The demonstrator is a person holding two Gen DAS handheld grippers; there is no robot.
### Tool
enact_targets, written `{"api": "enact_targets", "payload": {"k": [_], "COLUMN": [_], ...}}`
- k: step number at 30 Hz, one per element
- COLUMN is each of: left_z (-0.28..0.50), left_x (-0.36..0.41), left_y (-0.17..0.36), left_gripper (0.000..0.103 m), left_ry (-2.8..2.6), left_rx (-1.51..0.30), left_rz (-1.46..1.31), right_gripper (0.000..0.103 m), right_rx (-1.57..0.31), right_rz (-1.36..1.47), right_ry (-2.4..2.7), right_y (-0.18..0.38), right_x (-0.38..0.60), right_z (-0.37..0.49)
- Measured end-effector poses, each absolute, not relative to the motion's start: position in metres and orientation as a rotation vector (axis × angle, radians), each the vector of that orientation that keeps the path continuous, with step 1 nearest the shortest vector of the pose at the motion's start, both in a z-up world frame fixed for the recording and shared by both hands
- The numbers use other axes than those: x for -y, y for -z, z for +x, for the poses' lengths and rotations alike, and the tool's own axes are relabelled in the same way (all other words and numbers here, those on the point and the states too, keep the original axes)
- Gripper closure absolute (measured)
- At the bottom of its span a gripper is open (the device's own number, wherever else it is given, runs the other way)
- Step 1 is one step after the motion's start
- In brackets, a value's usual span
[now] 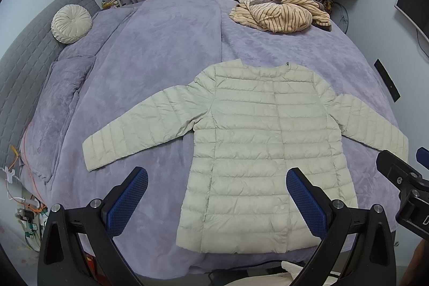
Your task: Fold large clothes
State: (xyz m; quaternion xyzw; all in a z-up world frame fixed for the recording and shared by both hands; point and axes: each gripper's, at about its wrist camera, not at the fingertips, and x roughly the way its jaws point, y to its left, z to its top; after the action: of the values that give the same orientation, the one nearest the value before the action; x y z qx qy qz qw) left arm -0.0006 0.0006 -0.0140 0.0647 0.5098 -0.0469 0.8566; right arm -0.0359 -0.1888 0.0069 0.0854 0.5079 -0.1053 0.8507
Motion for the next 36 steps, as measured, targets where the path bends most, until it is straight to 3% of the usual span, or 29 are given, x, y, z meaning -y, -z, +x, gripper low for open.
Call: {"api": "enact_targets", "payload": {"k": [36], "left_z": [-0.0044], "left_x": [-0.0028], "left_y": [0.0140], "left_gripper": [0.000], "left_ry": [0.099], "left_rx": [-1.080], "left_rz": [0.137], "right_gripper": [0.000], "right_rx": [-1.072], "right_rz": [0.181], "right_ry": [0.221], "right_y": [-0.0091], "right_x": [0.1893], "right_z": [-0.0375]}}
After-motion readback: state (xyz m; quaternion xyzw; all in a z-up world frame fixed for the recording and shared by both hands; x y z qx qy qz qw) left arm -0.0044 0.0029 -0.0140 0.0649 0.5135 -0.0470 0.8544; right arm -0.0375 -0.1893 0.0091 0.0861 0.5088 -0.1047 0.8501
